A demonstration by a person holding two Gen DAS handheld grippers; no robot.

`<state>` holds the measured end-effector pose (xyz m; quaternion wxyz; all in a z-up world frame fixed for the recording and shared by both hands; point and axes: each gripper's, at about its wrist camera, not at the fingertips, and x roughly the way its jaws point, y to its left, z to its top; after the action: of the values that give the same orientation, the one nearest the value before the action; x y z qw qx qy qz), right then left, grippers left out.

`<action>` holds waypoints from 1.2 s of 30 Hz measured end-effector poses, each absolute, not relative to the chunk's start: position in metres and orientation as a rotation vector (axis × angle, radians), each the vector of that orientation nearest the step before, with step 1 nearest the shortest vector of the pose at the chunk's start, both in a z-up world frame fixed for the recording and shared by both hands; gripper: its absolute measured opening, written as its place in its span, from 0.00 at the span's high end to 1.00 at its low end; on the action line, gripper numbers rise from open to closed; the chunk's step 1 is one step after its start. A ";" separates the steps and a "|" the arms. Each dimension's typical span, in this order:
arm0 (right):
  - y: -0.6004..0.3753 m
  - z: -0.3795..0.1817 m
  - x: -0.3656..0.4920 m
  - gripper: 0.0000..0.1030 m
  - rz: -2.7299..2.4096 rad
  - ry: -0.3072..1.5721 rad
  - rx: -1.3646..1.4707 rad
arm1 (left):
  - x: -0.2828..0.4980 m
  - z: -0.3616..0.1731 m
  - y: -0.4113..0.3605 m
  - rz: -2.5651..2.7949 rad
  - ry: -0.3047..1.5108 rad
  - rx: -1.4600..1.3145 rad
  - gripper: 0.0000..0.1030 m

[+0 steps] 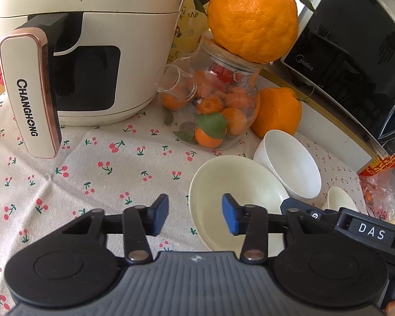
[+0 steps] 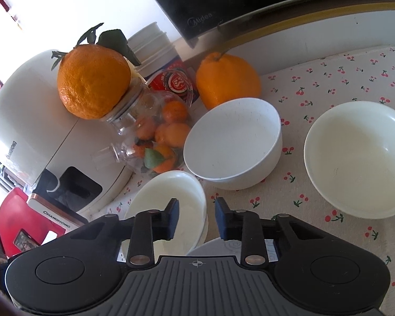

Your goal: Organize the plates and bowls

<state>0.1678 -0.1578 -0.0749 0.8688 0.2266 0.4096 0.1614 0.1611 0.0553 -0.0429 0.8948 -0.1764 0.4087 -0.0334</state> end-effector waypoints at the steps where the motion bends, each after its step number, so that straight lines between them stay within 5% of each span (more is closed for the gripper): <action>1: -0.157 -0.076 0.168 0.77 0.339 0.859 0.473 | 0.161 -0.043 0.055 -0.068 0.849 -0.366 0.71; 6: -0.154 -0.077 0.169 0.81 0.358 0.869 0.471 | 0.161 -0.044 0.056 -0.074 0.853 -0.369 0.84; 12: -0.154 -0.078 0.169 0.82 0.364 0.867 0.482 | 0.160 -0.043 0.056 -0.073 0.851 -0.374 0.88; 36: -0.176 -0.034 0.163 0.82 0.331 0.746 0.547 | 0.152 0.015 0.028 -0.135 0.678 -0.299 0.90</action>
<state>0.1630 -0.1757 -0.0336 0.8818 0.2624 0.3582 0.1591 0.1518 0.0282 0.0148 0.9299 -0.1460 0.3312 -0.0659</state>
